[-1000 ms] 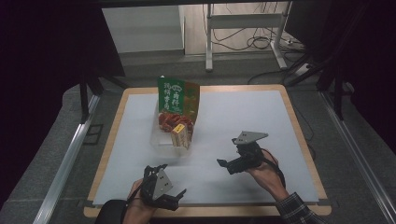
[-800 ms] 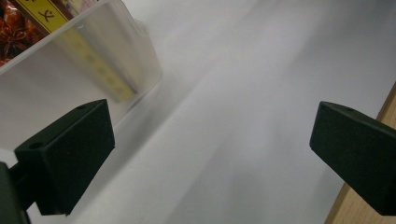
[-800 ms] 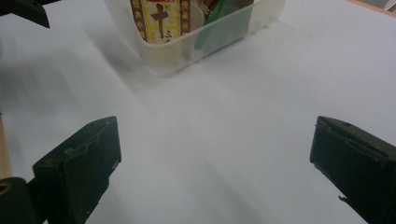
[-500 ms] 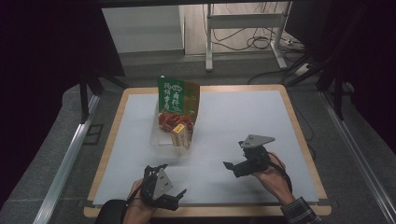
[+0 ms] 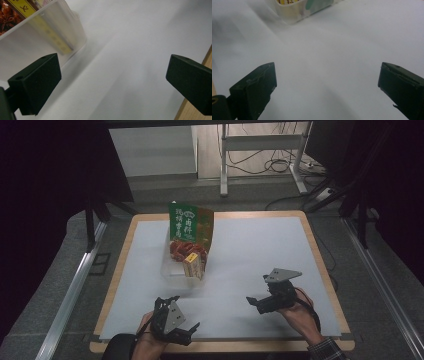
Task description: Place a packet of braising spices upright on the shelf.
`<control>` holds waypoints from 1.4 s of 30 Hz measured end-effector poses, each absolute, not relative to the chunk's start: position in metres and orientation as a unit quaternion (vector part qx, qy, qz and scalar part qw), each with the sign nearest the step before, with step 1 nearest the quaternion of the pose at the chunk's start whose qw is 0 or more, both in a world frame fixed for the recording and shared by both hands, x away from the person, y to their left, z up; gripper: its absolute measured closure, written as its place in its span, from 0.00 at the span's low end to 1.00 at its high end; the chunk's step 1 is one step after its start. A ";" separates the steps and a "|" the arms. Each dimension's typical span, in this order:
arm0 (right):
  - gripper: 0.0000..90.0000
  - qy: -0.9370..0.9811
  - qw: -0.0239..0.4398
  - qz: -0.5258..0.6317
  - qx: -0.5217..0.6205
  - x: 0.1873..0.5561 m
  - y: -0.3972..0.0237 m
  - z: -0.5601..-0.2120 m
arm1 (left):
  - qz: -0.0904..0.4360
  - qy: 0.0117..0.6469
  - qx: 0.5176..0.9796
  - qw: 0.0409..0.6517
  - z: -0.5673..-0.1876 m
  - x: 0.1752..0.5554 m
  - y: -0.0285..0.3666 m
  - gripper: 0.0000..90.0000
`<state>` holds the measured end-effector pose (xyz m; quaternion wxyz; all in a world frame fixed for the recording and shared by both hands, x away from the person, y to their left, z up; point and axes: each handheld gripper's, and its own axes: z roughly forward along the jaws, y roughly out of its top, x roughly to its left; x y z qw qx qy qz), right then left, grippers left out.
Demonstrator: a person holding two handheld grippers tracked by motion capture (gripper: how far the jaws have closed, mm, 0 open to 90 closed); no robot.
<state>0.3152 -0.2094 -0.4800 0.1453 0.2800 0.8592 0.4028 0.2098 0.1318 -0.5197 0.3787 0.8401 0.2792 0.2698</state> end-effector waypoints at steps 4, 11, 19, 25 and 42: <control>0.02 0.860 0.145 0.397 0.286 0.313 -0.214 -0.481 | 0.269 0.279 0.840 0.378 -0.520 0.210 0.131 0.00; 0.00 0.857 0.145 0.399 0.291 0.310 -0.221 -0.480 | 0.269 0.279 0.841 0.378 -0.520 0.210 0.131 0.00; 0.00 0.860 0.155 0.390 0.291 0.305 -0.232 -0.478 | 0.269 0.279 0.841 0.377 -0.520 0.210 0.131 0.00; 0.00 0.858 0.162 0.387 0.296 0.300 -0.241 -0.476 | 0.269 0.280 0.841 0.377 -0.521 0.210 0.131 0.00; 0.00 0.848 0.180 0.383 0.318 0.285 -0.272 -0.476 | 0.268 0.281 0.842 0.375 -0.521 0.211 0.131 0.00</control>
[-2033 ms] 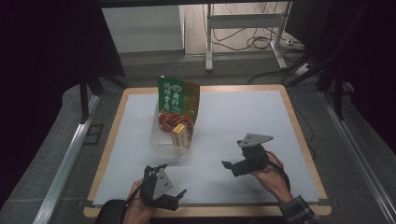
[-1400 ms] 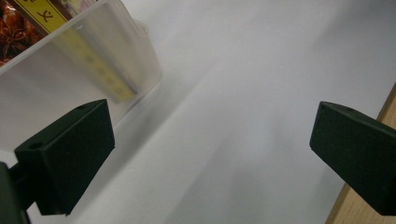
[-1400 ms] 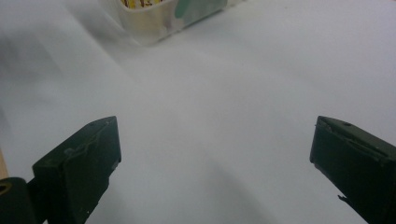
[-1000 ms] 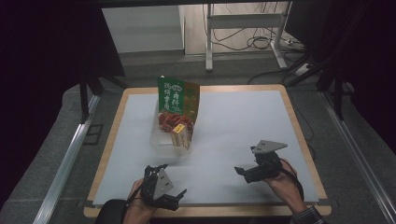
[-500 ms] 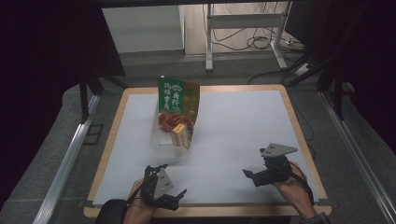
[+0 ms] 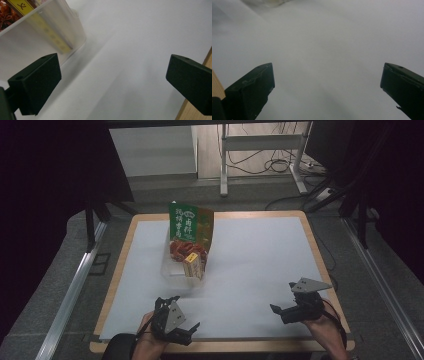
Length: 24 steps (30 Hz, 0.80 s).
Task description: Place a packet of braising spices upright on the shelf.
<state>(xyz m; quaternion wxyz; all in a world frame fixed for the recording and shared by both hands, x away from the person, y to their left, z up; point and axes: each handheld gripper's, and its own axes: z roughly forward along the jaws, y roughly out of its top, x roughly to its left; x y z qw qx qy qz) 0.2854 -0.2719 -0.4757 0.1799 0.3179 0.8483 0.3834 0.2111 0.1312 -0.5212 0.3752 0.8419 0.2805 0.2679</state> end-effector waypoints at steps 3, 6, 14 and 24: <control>0.00 0.847 0.180 0.383 0.322 0.283 -0.276 -0.476 | 0.268 0.280 0.842 0.374 -0.521 0.211 0.131 0.00; 0.00 0.845 0.183 0.384 0.324 0.280 -0.279 -0.476 | 0.268 0.281 0.842 0.375 -0.521 0.211 0.131 0.00; 0.00 0.840 0.187 0.387 0.331 0.273 -0.289 -0.477 | 0.268 0.281 0.842 0.374 -0.522 0.212 0.132 0.00; 0.00 0.834 0.194 0.385 0.345 0.263 -0.305 -0.483 | 0.267 0.282 0.842 0.374 -0.522 0.212 0.131 0.00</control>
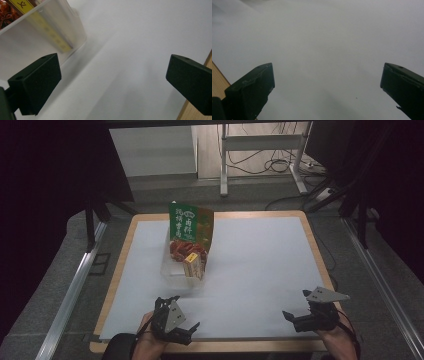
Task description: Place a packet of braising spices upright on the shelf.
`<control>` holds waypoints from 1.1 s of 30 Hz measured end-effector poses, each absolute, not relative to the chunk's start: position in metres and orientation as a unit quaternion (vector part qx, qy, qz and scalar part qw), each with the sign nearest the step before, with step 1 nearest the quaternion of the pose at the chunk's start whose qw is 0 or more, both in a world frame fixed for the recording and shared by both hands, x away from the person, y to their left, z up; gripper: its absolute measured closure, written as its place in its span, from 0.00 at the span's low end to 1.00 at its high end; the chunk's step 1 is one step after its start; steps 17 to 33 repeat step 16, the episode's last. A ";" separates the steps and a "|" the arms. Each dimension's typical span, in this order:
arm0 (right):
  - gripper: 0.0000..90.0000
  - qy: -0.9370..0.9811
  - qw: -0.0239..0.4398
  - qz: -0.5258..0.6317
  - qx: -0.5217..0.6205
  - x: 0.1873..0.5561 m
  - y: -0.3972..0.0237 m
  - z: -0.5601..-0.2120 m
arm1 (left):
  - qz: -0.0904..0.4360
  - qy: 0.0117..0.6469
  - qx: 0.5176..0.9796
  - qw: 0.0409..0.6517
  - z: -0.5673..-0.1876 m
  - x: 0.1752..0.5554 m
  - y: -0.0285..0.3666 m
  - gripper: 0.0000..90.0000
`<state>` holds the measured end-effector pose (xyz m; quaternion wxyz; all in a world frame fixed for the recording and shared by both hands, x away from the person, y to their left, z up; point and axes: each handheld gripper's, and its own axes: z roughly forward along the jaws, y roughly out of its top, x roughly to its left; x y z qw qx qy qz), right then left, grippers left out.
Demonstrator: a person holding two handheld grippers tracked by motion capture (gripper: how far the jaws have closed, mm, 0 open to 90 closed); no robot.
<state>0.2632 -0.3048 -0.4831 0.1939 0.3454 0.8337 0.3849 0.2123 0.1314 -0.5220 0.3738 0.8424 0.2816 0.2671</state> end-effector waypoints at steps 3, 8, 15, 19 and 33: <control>0.00 0.833 0.197 0.379 0.352 0.261 -0.309 -0.486 | 0.267 0.282 0.843 0.372 -0.522 0.213 0.131 0.00; 0.00 0.830 0.200 0.372 0.364 0.257 -0.317 -0.491 | 0.267 0.280 0.844 0.370 -0.522 0.213 0.131 0.00; 0.00 0.829 0.199 0.367 0.372 0.258 -0.320 -0.496 | 0.267 0.282 0.845 0.368 -0.522 0.214 0.130 0.00; 0.00 0.828 0.199 0.368 0.373 0.258 -0.320 -0.496 | 0.267 0.282 0.845 0.368 -0.522 0.214 0.130 0.00; 0.00 0.828 0.199 0.368 0.373 0.258 -0.320 -0.496 | 0.267 0.282 0.845 0.368 -0.522 0.214 0.130 0.00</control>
